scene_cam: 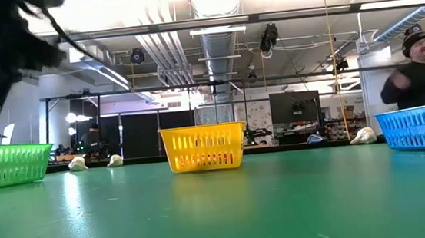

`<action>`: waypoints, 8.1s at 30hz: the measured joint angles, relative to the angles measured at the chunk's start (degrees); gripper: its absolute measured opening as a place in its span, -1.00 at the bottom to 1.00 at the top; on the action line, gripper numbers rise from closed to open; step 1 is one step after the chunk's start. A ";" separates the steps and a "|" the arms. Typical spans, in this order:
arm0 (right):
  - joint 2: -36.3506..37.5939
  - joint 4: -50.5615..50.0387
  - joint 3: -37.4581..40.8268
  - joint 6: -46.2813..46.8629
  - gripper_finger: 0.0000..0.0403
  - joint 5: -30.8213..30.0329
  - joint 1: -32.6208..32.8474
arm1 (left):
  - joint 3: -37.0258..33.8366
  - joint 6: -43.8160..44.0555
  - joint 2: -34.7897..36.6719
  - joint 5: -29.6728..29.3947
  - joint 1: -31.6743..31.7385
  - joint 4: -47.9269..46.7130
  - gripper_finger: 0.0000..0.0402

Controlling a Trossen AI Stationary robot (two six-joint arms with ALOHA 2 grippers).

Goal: Sort produce into baskets
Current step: Put the white garlic into the green bin

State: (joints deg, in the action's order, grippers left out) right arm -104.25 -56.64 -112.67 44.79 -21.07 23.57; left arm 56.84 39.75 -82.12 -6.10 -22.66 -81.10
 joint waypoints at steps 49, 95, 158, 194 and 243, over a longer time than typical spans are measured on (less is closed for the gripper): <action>-1.86 11.85 -2.89 -2.10 0.04 -0.04 3.20 | 1.36 11.45 14.99 6.92 1.93 10.79 -0.51; -12.94 21.14 -0.71 -5.33 0.69 3.53 19.39 | 0.24 16.82 -15.85 38.22 -24.72 11.30 0.01; -4.90 -4.21 -21.12 -2.17 0.28 4.53 -0.11 | -4.31 -1.27 2.18 -9.81 29.69 6.14 -0.48; -2.05 -7.01 -21.01 -59.61 0.61 22.61 -30.94 | -10.80 10.10 -0.42 -3.88 31.81 13.60 0.12; 0.44 -6.91 -21.12 -64.56 0.61 22.63 -34.86 | -19.37 47.12 0.24 -25.05 77.00 52.89 0.16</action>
State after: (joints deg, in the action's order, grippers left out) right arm -103.80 -63.55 -133.80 -19.77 1.56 -11.29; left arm 37.47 86.86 -81.88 -31.15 54.34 -28.21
